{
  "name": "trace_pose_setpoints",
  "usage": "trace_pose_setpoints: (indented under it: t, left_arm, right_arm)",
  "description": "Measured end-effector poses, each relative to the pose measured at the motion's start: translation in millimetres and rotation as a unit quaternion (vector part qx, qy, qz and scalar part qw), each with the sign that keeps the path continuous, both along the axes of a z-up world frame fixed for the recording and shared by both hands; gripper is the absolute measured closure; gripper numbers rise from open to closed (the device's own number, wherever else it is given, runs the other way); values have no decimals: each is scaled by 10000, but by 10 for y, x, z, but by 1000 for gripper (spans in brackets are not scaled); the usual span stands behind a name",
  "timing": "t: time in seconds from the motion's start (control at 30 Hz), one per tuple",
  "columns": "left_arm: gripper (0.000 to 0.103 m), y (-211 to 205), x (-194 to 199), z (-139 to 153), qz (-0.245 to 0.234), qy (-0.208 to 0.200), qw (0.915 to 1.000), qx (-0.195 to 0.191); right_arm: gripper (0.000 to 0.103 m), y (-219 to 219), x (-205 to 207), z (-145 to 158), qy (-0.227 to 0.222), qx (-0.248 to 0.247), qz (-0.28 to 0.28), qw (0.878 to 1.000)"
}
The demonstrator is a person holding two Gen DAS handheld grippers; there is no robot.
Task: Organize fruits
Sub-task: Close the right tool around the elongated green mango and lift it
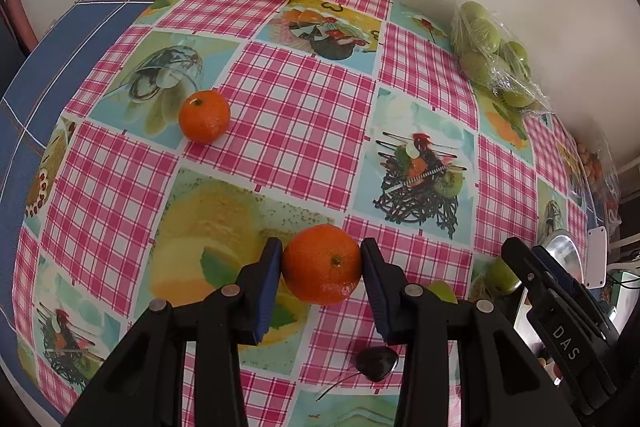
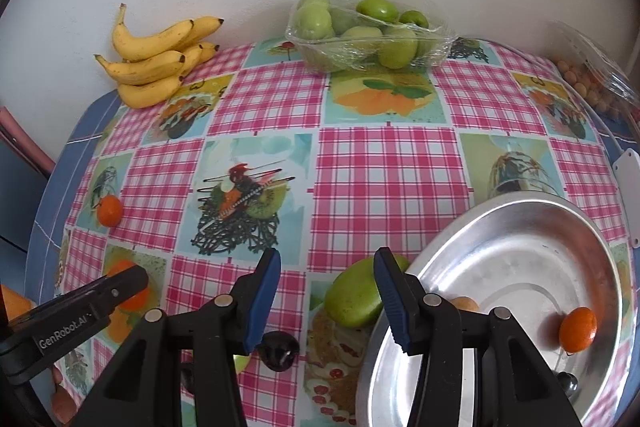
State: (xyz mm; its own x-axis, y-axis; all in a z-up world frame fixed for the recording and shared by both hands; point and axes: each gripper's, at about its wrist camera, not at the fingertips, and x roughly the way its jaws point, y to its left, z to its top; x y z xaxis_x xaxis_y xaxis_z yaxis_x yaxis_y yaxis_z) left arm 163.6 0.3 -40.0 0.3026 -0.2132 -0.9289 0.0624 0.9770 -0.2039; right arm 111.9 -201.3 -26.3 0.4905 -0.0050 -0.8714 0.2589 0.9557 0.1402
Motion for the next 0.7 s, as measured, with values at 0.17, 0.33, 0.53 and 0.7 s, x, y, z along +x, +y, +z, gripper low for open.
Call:
trace_pose_setpoints:
  t: [0.17, 0.33, 0.53, 0.7]
  left_arm:
    - [61, 19, 0, 3, 17, 12, 10000, -38]
    - [61, 49, 6, -2, 69, 35, 10000, -39]
    - [61, 33, 8, -12, 39, 53, 10000, -63]
    - [61, 47, 29, -81, 62, 145, 9999, -62]
  right_arm:
    - [49, 54, 7, 70, -274, 738, 213, 9967]
    - [49, 14, -3, 92, 29, -2, -59, 10000]
    - [52, -126, 20, -86, 160, 390, -257, 9988]
    - [52, -106, 81, -153, 129, 473, -370, 9981]
